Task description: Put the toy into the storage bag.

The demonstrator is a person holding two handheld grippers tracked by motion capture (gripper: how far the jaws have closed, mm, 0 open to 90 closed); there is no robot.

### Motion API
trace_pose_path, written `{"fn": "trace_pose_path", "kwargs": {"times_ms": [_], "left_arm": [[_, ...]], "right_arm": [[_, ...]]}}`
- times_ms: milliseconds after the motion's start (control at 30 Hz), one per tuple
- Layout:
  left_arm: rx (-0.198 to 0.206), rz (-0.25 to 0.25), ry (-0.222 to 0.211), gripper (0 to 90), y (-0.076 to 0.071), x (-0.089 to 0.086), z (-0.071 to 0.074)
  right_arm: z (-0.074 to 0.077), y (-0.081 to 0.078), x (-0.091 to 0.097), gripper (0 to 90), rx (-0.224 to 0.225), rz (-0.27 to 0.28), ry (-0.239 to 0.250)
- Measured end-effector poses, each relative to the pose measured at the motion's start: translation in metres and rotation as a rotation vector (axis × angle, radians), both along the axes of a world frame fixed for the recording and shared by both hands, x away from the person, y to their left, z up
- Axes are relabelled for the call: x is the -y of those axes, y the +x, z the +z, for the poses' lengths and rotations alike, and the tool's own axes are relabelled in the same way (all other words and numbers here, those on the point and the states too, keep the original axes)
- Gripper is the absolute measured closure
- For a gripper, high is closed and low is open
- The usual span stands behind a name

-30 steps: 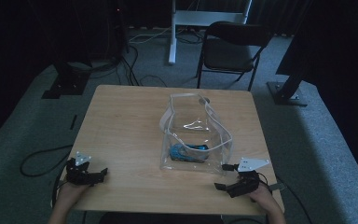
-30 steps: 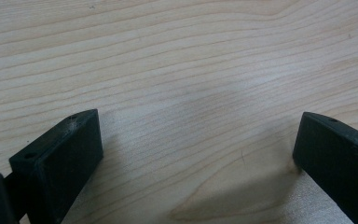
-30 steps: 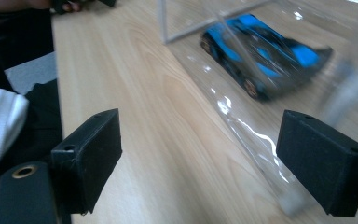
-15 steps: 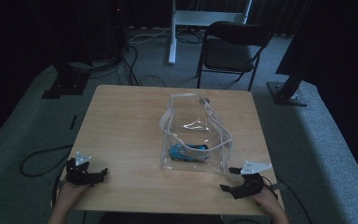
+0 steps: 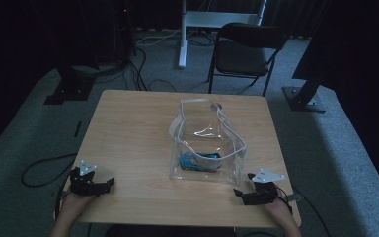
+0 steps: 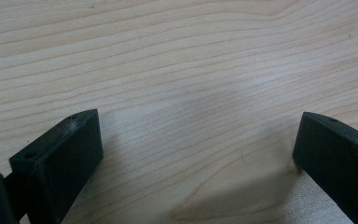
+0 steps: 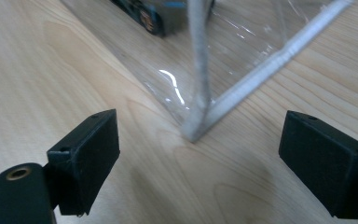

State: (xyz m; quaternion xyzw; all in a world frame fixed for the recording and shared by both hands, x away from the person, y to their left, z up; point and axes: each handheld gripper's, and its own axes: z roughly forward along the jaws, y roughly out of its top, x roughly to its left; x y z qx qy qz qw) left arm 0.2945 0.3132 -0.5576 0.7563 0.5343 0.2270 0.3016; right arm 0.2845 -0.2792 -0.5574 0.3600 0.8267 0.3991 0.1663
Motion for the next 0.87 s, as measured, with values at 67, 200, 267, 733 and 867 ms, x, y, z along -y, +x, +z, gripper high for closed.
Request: {"fn": "trace_pose_path", "kwargs": {"times_ms": [67,200,267,733,867], "left_arm": [[0.0,0.0,0.0,1.9,0.0,0.0,0.0],[0.0,0.0,0.0,2.0,0.0,0.0,0.0],[0.0,0.0,0.0,1.9,0.0,0.0,0.0],[-0.002,-0.001,0.002,1.9,0.0,0.0,0.0],[-0.002,-0.001,0.002,1.9,0.0,0.0,0.0]], "right_arm": [[-0.001,0.001,0.0,10.9,0.004,-0.044,-0.007],[-0.004,0.003,0.0,10.9,-0.028,-0.077,0.001],[-0.005,0.004,-0.001,10.9,-0.057,-0.076,0.0],[-0.006,0.006,-0.011,10.9,-0.043,-0.166,-0.055],[-0.006,0.007,-0.011,10.9,-0.043,-0.171,-0.055]]}}
